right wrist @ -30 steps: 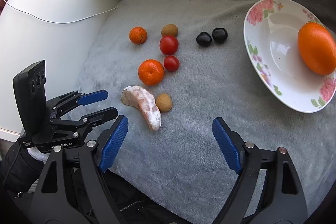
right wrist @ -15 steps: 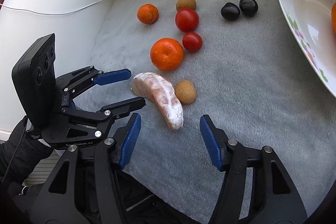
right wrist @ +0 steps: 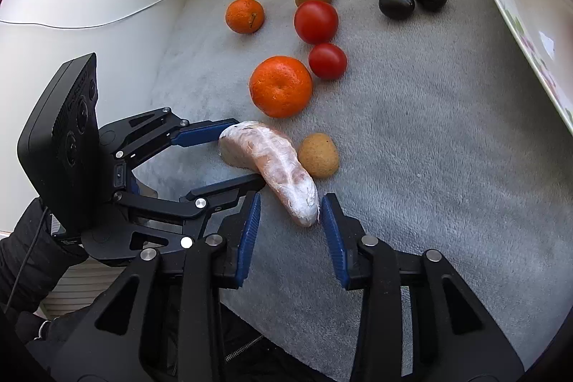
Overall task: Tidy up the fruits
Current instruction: 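Close the right gripper on the curved pale orange fruit, then carry the curved fruit with the right gripper onto the plate beside the orange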
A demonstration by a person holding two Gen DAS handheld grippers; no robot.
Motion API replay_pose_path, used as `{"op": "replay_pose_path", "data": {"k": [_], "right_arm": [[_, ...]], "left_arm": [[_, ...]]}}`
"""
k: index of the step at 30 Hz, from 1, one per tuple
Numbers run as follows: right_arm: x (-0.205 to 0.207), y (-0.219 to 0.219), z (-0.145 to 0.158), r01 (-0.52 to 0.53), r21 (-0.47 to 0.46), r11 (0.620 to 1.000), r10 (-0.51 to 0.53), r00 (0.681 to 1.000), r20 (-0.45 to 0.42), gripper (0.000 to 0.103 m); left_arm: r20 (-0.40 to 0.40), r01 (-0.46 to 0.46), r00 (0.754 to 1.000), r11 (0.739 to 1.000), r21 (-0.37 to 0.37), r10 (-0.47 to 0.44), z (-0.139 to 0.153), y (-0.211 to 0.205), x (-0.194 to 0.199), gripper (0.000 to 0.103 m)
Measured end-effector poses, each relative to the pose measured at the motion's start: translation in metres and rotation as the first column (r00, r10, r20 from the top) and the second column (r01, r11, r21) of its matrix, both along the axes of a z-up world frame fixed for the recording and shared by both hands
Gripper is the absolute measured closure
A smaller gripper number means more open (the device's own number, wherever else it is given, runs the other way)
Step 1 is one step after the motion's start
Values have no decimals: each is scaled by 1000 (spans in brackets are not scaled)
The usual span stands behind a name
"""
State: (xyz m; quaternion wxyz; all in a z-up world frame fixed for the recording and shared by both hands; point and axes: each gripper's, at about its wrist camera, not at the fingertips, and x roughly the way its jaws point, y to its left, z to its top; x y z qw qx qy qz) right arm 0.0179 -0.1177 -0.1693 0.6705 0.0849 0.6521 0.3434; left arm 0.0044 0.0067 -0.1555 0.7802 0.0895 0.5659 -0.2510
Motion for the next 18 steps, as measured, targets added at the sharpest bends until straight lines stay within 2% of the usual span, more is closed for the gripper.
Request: {"op": "replay_pose_path", "data": {"k": [5, 18], "right_arm": [[1, 0, 2, 4, -22, 1000, -4, 1000, 19, 77], [-2, -3, 21, -6, -29, 1000, 8, 997, 72, 78]], "left_arm": [[14, -3, 1000, 1000, 2, 3, 1, 1, -2, 60], [34, -56, 998, 998, -27, 57, 14, 6, -9, 62]]}}
